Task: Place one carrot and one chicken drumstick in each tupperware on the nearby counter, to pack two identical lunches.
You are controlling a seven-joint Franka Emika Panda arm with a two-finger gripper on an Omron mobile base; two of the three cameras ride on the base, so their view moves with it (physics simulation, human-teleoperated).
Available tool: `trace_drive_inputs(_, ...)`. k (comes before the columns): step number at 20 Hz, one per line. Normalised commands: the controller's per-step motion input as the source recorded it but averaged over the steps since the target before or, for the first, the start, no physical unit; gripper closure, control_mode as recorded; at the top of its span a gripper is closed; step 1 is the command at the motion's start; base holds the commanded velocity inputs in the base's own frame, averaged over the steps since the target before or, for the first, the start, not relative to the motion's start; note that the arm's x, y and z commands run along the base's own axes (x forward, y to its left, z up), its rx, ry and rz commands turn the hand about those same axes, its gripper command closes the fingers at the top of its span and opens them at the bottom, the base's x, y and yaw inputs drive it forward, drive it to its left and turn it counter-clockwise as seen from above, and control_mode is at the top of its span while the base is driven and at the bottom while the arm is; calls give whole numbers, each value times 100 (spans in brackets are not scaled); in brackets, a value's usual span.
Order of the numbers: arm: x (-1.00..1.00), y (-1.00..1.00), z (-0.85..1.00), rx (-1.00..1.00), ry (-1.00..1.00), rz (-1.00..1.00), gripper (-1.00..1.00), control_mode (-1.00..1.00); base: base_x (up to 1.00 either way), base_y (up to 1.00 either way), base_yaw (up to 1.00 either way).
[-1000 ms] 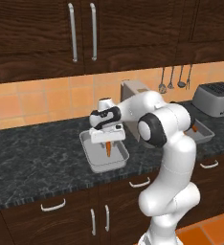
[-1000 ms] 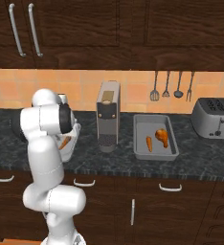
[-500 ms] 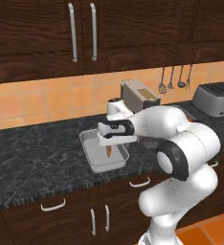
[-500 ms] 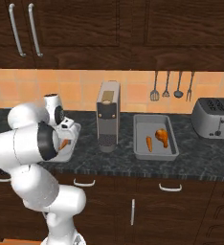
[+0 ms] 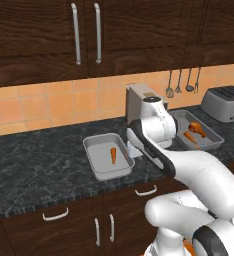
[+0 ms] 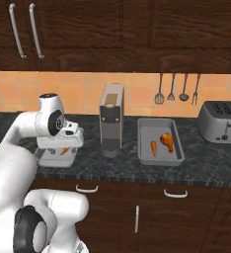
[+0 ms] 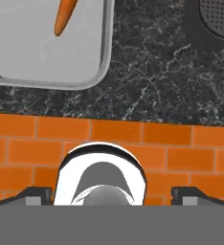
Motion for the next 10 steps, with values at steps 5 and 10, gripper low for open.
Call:
trace_drive_inputs(5,-100,-42,15,0,-36,18,-100,-100,0,0,0)
trace_drive_inputs(10,-49,-18,76,5,-21,9,-100,-100,0,0,0)
